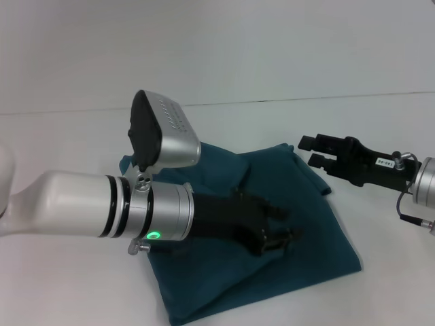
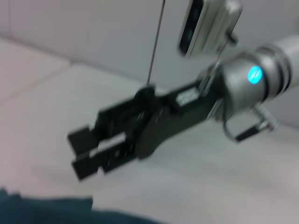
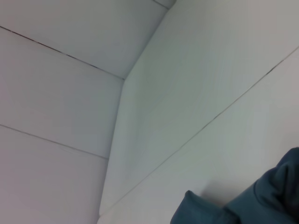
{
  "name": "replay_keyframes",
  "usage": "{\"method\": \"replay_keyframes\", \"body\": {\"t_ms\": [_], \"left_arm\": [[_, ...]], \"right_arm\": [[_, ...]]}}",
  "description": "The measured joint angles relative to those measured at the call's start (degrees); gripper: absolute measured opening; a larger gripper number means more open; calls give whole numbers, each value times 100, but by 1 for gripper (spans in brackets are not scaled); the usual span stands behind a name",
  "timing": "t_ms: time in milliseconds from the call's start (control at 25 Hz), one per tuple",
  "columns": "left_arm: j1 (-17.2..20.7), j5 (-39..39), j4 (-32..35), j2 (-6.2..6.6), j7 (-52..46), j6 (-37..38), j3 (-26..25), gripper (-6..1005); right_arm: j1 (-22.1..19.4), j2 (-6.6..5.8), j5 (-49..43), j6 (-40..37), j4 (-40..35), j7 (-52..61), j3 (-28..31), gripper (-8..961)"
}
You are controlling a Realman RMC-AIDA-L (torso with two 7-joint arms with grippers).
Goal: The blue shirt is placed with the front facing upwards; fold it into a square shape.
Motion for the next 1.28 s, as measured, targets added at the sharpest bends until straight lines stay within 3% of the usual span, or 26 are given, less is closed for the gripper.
{"method": "replay_keyframes", "body": {"t_ms": [360, 520, 760, 880, 1000, 1160, 1280], "left_arm": [[368, -532, 360, 1, 668, 159, -172, 557], [787, -1414, 460, 1, 1566, 106, -469, 721], [1171, -3098, -441, 1, 3376, 639, -1608, 725], [1303, -3674, -1272, 1, 4340, 1250, -2280, 728], [1384, -4002, -1728, 1, 4914, 1520, -2525, 728], [1459, -4185, -2133, 1, 5190, 1657, -2878, 727], [1509, -4189, -2242, 1, 5240, 1651, -3025, 726]], "right_arm": [[-178, -24, 199, -208, -288, -115, -6, 618], [-274, -23, 198, -451, -734, -455, -39, 619], [-363, -23, 158, -910, -1284, -1554, -158, 621], [-348, -23, 106, -1007, -1785, -1931, -671, 622], [-267, 8, -77, -965, -2398, -2001, -1299, 622], [120, 53, -800, -851, -3217, -1516, -2190, 623], [619, 63, -1395, -830, -3376, -1123, -2735, 625]]}}
